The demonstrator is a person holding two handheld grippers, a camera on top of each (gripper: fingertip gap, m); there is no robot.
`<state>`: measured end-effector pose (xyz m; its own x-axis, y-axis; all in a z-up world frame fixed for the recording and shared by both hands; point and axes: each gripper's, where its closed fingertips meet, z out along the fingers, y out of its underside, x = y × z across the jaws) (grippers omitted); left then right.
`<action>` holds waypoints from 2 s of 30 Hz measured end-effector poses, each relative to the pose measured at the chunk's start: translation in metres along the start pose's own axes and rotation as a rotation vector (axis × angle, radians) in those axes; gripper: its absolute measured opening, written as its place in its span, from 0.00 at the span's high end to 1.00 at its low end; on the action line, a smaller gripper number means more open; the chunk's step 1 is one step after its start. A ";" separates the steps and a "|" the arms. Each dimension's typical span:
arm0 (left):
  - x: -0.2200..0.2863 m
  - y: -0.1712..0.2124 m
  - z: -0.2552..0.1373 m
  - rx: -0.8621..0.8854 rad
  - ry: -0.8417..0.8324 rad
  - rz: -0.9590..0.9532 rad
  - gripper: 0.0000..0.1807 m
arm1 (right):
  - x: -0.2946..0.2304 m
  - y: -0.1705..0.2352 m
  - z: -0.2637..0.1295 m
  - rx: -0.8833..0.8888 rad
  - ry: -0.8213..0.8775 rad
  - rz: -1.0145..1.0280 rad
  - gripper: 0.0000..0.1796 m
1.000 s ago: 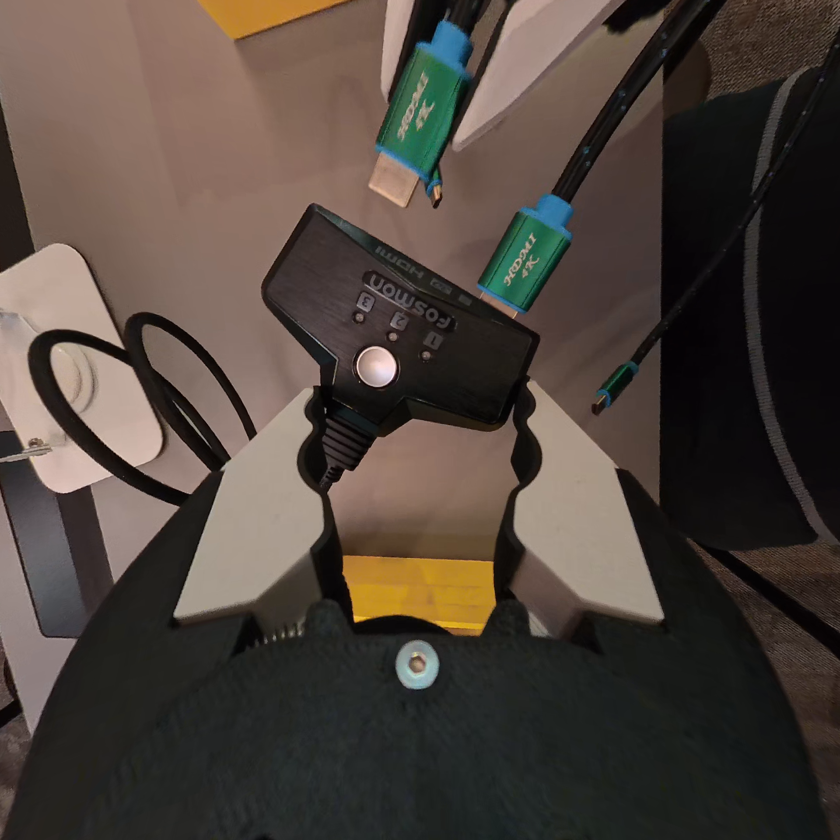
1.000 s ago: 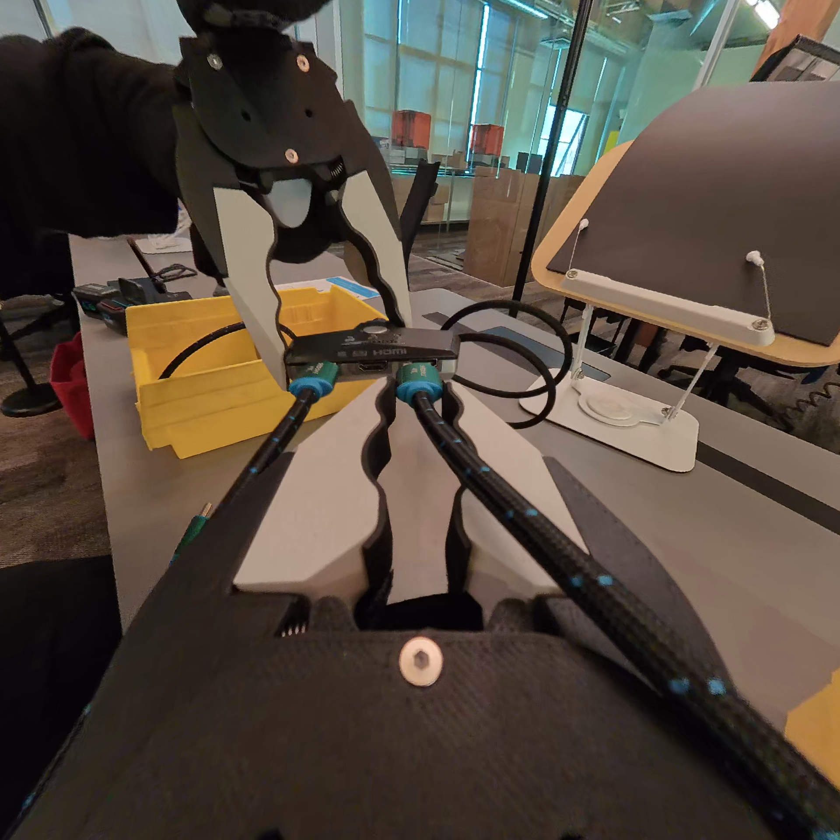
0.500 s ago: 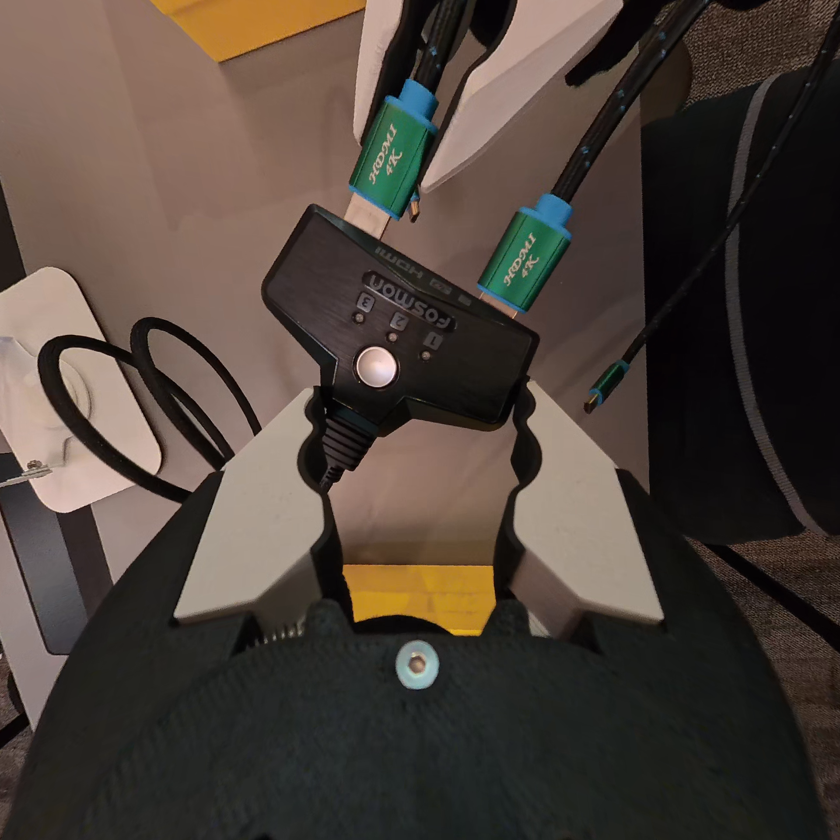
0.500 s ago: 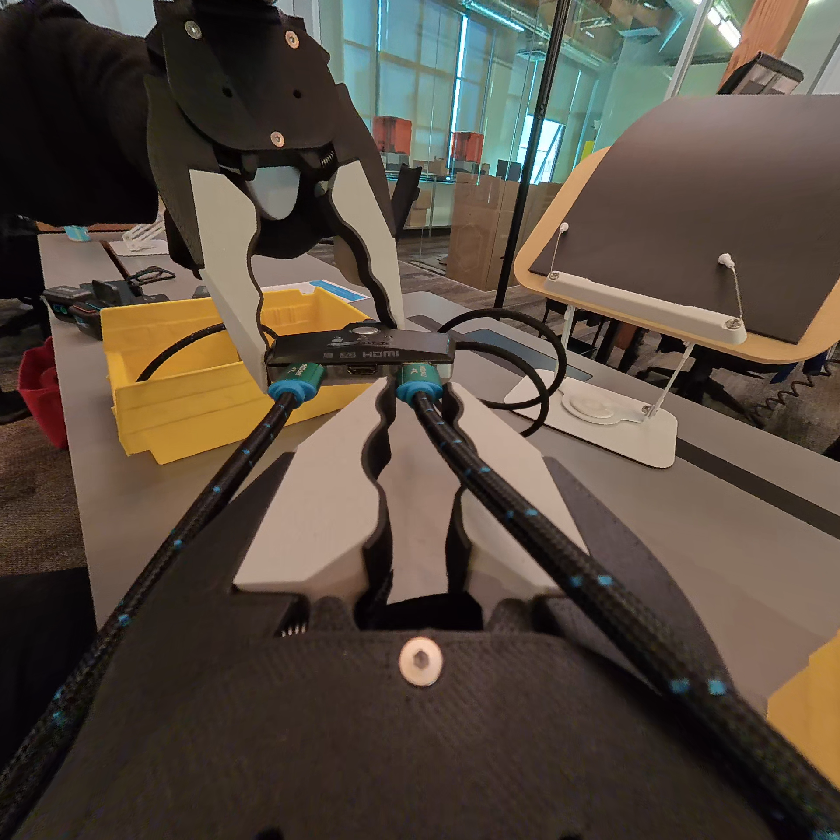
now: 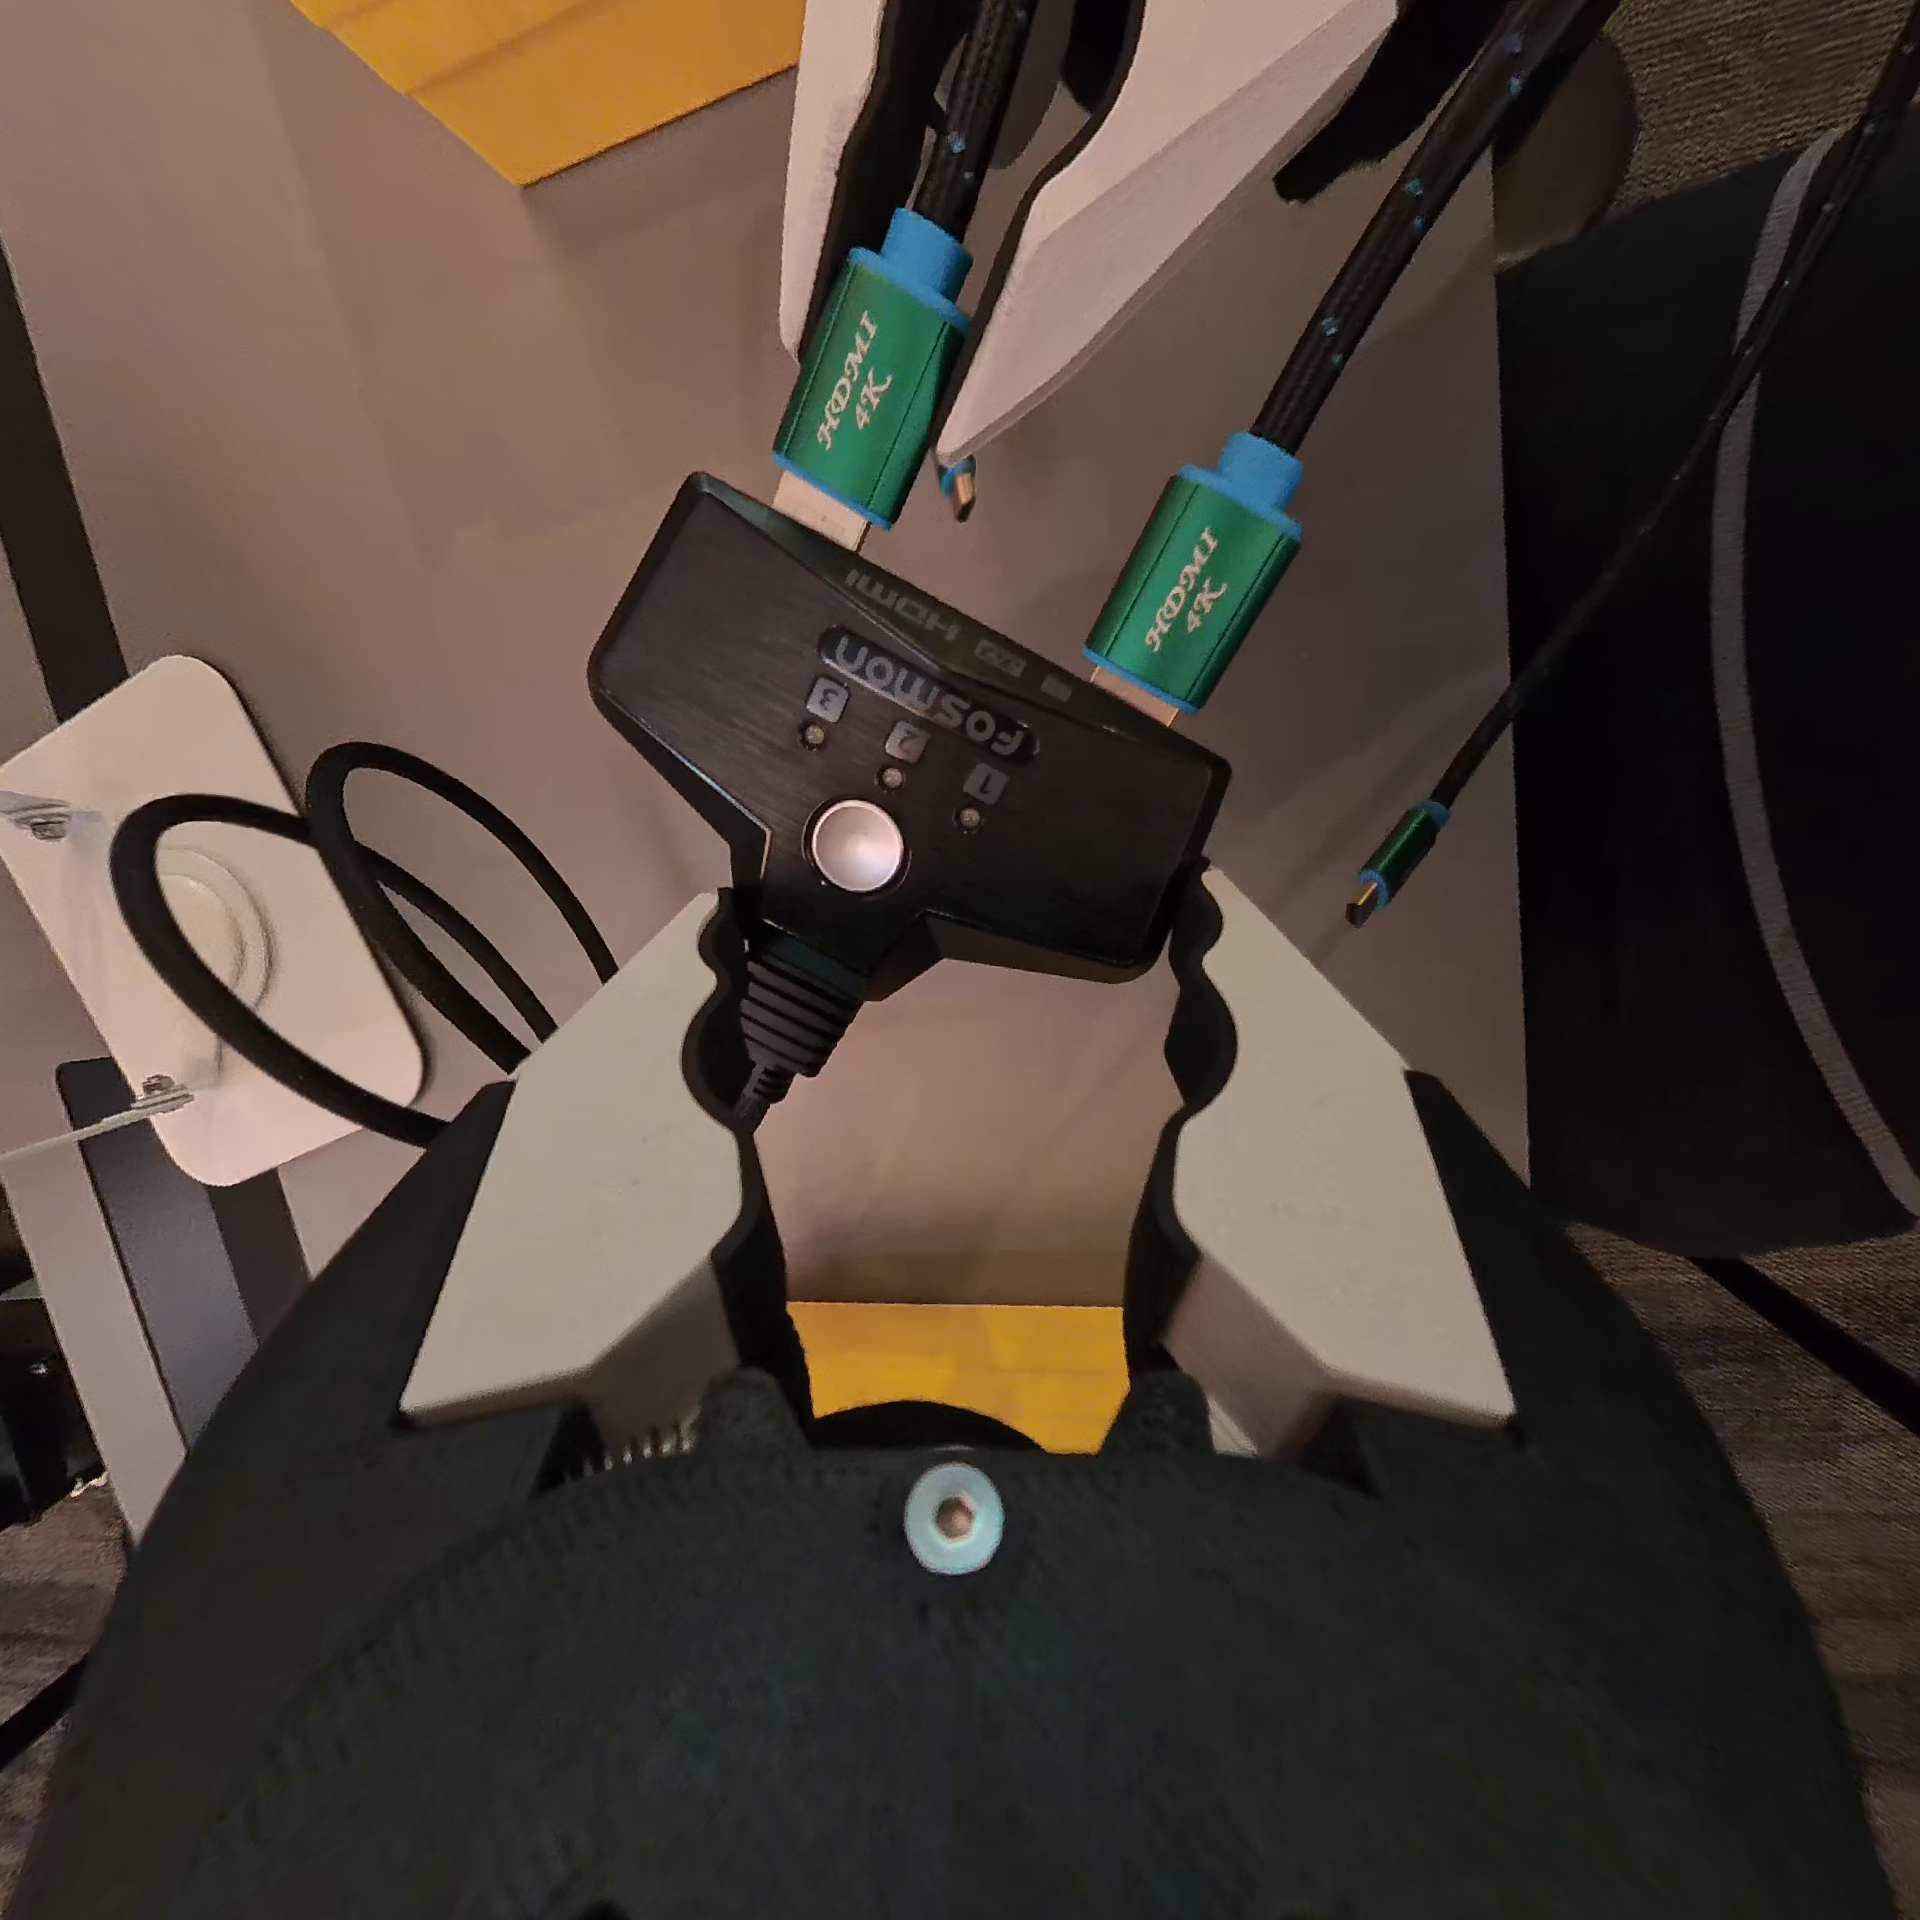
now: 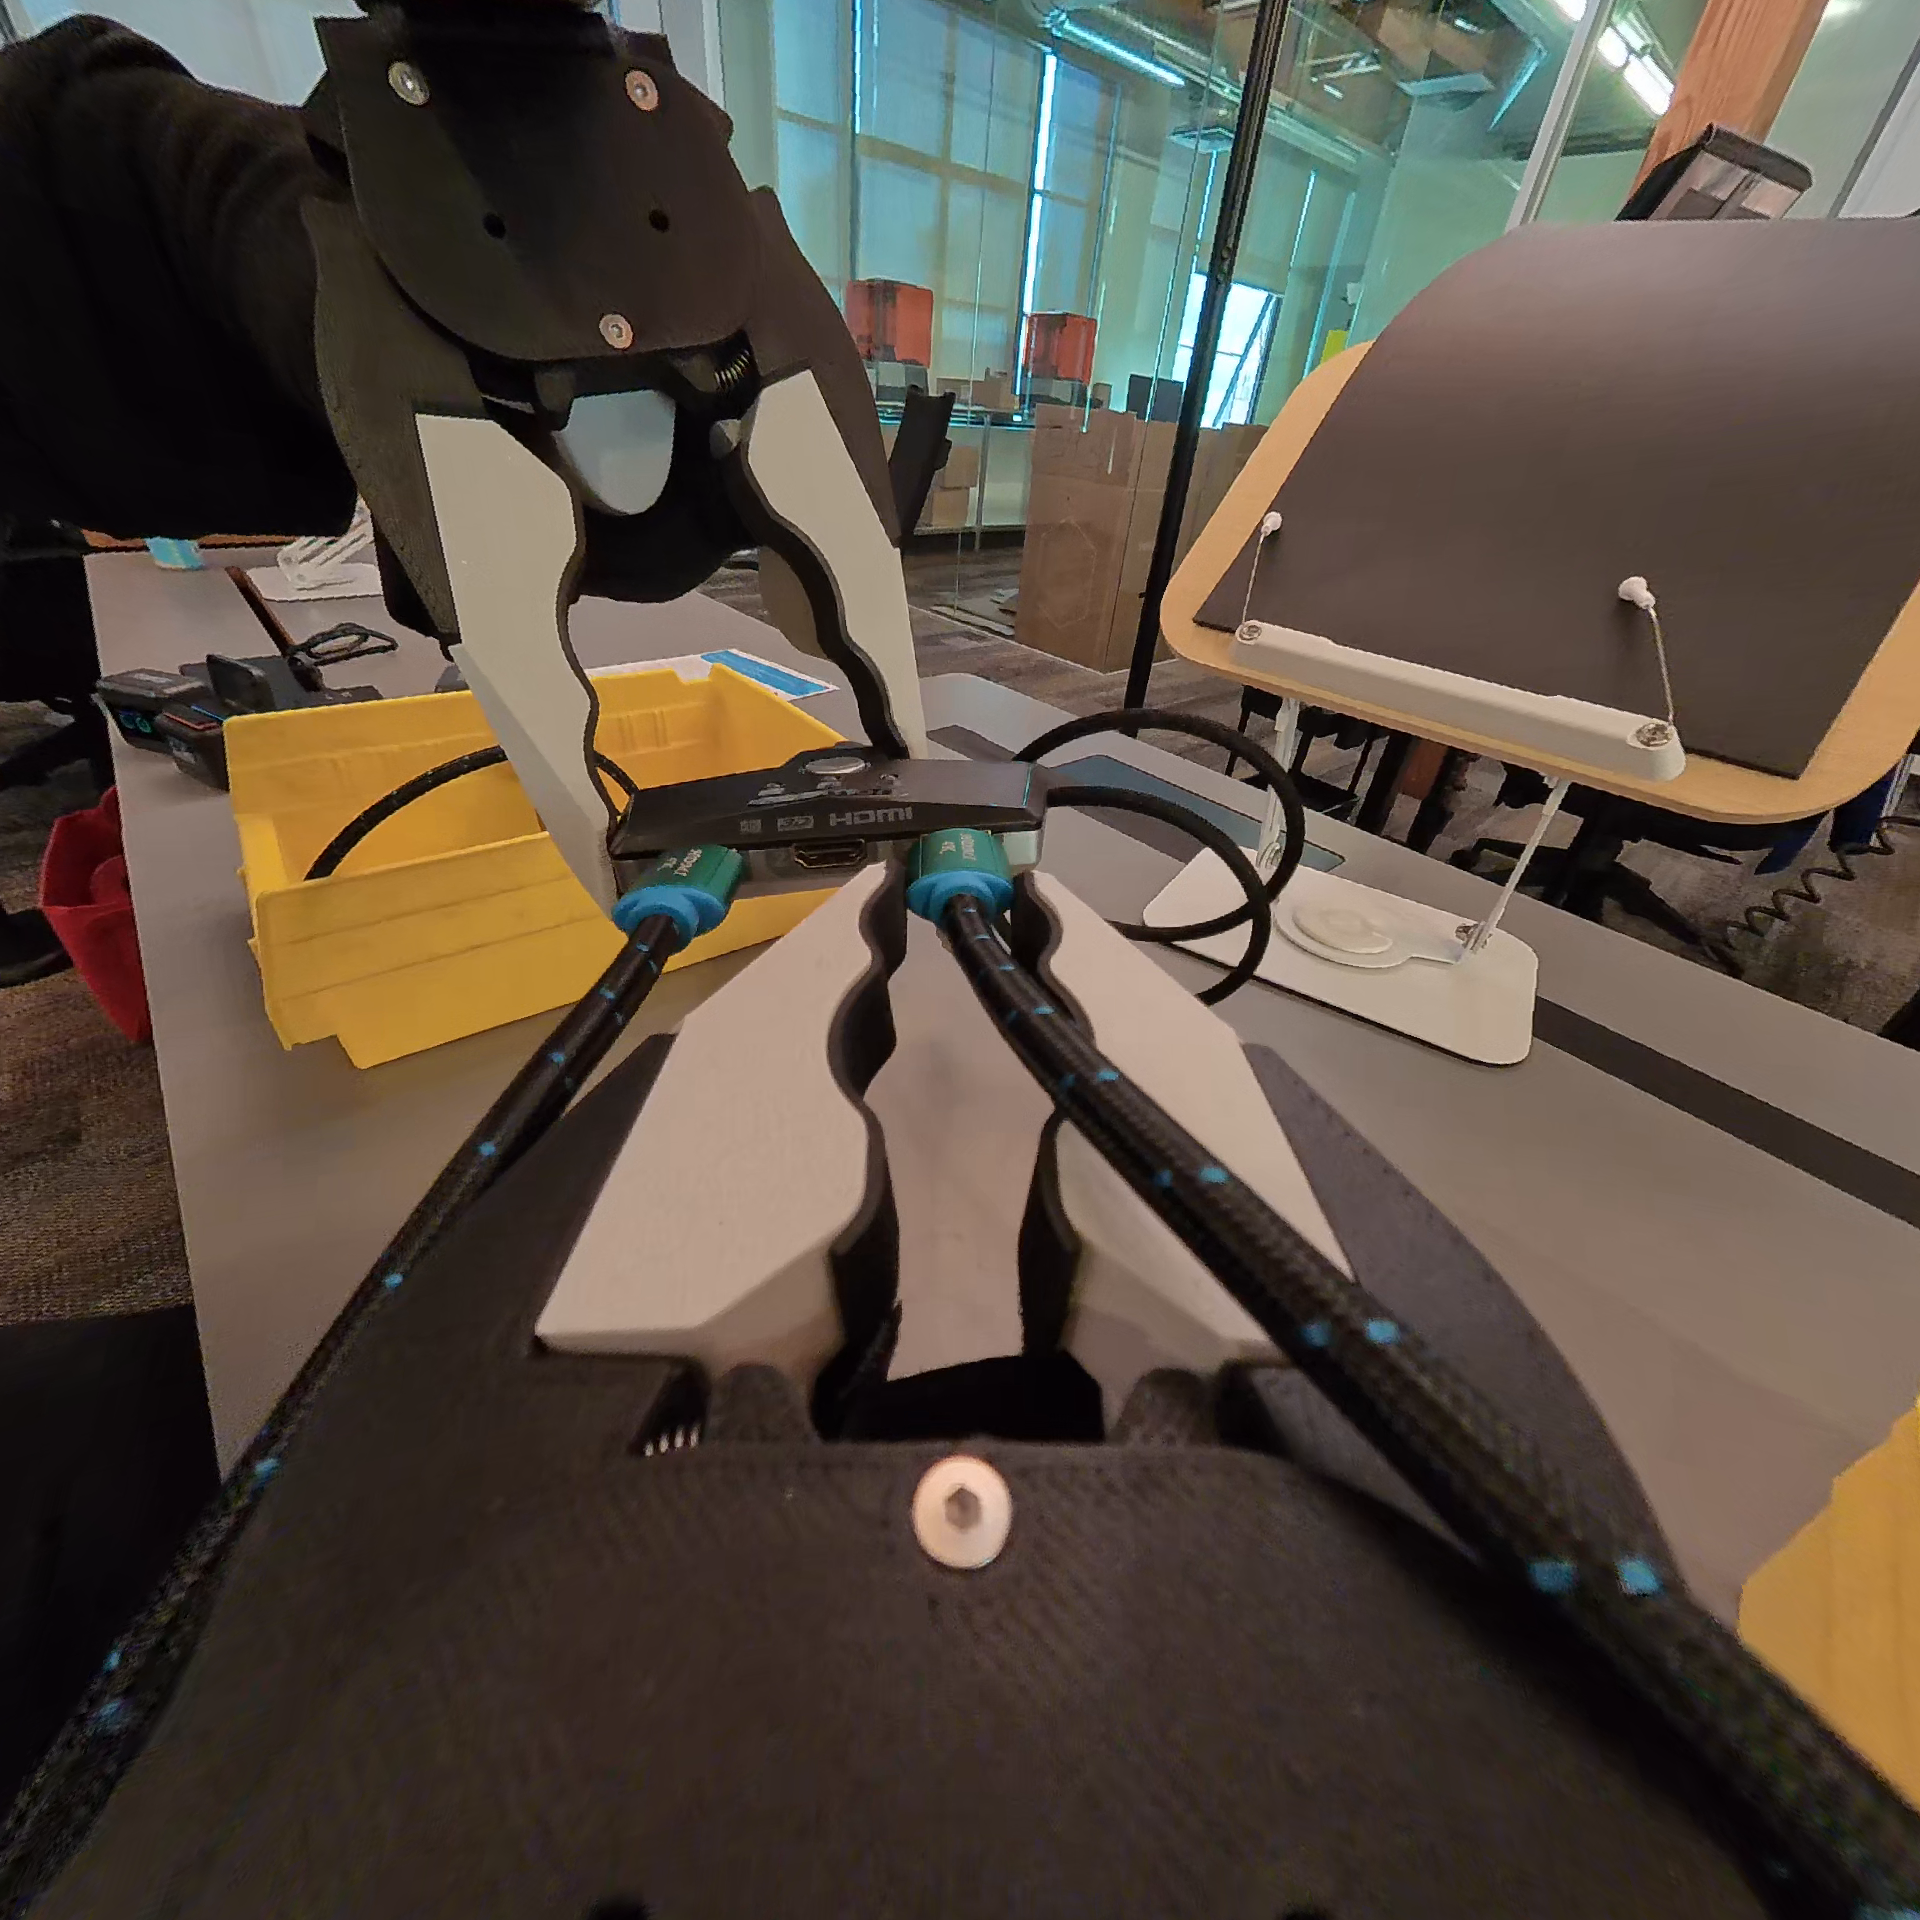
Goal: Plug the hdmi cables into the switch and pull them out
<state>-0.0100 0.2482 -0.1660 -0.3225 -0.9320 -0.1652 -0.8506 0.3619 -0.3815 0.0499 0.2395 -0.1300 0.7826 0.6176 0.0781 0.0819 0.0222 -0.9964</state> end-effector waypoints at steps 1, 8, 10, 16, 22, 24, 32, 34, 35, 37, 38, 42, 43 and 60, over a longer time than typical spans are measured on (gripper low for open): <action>0.000 -0.001 -0.001 -0.003 -0.003 0.003 0.56 | 0.000 -0.001 0.000 0.003 -0.002 0.005 0.90; -0.004 -0.005 0.000 -0.039 -0.039 0.033 0.56 | 0.004 -0.002 -0.002 0.019 -0.008 0.020 0.90; -0.006 -0.006 0.000 -0.044 -0.044 0.038 0.56 | 0.005 -0.002 -0.003 0.025 -0.007 0.015 0.90; -0.009 -0.013 -0.001 -0.059 -0.063 0.050 0.56 | 0.008 -0.007 -0.006 0.060 -0.007 0.017 0.90; -0.012 -0.017 0.000 -0.088 -0.074 0.062 0.57 | 0.010 -0.010 -0.008 0.074 -0.012 0.003 0.90; -0.013 -0.018 0.001 -0.095 -0.079 0.063 0.57 | 0.011 -0.010 -0.009 0.078 0.001 -0.004 0.90; -0.011 -0.017 0.005 -0.132 -0.081 0.075 0.57 | 0.009 -0.011 -0.011 0.064 -0.034 -0.032 0.90; -0.008 -0.019 0.007 -0.132 -0.073 0.079 0.57 | 0.009 -0.013 -0.011 0.072 -0.045 -0.020 0.91; -0.008 -0.018 0.009 -0.144 -0.076 0.086 0.57 | 0.009 -0.012 -0.011 0.074 -0.055 -0.010 0.91; -0.001 -0.018 0.019 -0.166 -0.058 0.102 0.57 | 0.004 -0.015 -0.010 0.074 -0.075 -0.017 0.91; 0.002 -0.020 0.026 -0.169 -0.041 0.109 0.58 | 0.000 -0.017 -0.009 0.074 -0.085 -0.030 0.90; 0.004 -0.033 0.042 -0.120 -0.025 0.105 0.71 | 0.008 -0.018 -0.009 0.044 -0.058 -0.074 0.91; -0.002 -0.038 0.033 -0.074 -0.092 0.162 0.81 | 0.007 -0.014 -0.010 0.021 -0.082 -0.075 0.92; -0.005 -0.039 0.052 0.177 -0.236 -0.109 0.34 | 0.026 0.030 0.001 -0.013 -0.052 0.117 0.93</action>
<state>0.0465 0.2399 -0.1975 -0.1102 -0.9434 -0.3127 -0.7826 0.2763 -0.5578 0.0721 0.2574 -0.1575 0.7545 0.6551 -0.0404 0.0002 -0.0618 -0.9981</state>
